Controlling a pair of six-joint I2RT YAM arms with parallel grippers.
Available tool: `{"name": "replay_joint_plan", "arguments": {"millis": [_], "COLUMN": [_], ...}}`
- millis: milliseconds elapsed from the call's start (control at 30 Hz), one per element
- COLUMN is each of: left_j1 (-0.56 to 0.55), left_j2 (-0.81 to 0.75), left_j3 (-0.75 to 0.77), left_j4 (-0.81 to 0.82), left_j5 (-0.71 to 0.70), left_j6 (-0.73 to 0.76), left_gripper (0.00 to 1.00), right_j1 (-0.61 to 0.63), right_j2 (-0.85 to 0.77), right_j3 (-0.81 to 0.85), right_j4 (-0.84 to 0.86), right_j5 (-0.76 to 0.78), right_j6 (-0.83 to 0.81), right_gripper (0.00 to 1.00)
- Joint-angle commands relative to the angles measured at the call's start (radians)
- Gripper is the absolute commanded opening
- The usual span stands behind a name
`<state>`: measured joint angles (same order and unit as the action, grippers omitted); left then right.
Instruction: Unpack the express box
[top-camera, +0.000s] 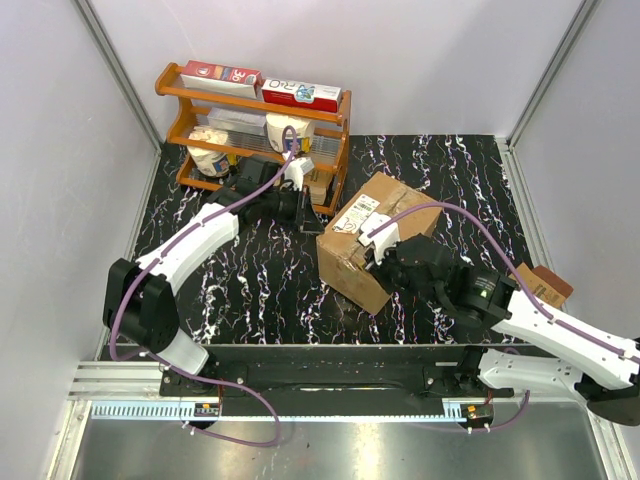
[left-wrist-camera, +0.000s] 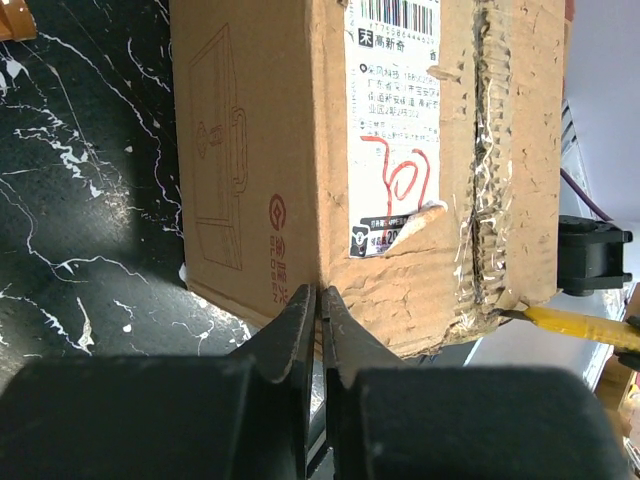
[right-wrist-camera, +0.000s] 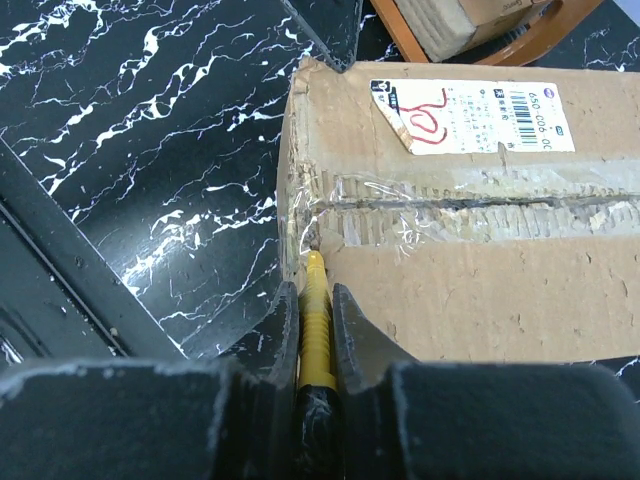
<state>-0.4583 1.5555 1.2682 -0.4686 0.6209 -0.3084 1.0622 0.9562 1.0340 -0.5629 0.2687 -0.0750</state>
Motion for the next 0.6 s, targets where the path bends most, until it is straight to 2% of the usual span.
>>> {"name": "replay_joint_plan", "arguments": {"millis": [0,267,400,567], "left_j1": [0.009,0.009,0.009,0.009], "left_j2": [0.041,0.029,0.021,0.020], "left_j3": [-0.009,-0.010,-0.007,-0.004], "left_j4": [-0.011,-0.005,-0.005,-0.005], "left_j5": [-0.132,-0.105,-0.095,-0.087], "left_j6": [0.054,0.049,0.049,0.048], "left_gripper": [0.00,0.00,0.00,0.00], "right_j1": [0.001,0.001,0.001,0.001], "right_j2": [-0.037,-0.025,0.022,0.099], "right_j3": [0.052,0.138,0.198,0.195], "right_j4": [-0.120,-0.037,0.056,0.119], "right_j5": [0.013,0.043,0.035,-0.011], "right_j6": [0.018,0.006,-0.028,-0.065], "right_gripper": [0.00,0.00,0.00,0.00]}}
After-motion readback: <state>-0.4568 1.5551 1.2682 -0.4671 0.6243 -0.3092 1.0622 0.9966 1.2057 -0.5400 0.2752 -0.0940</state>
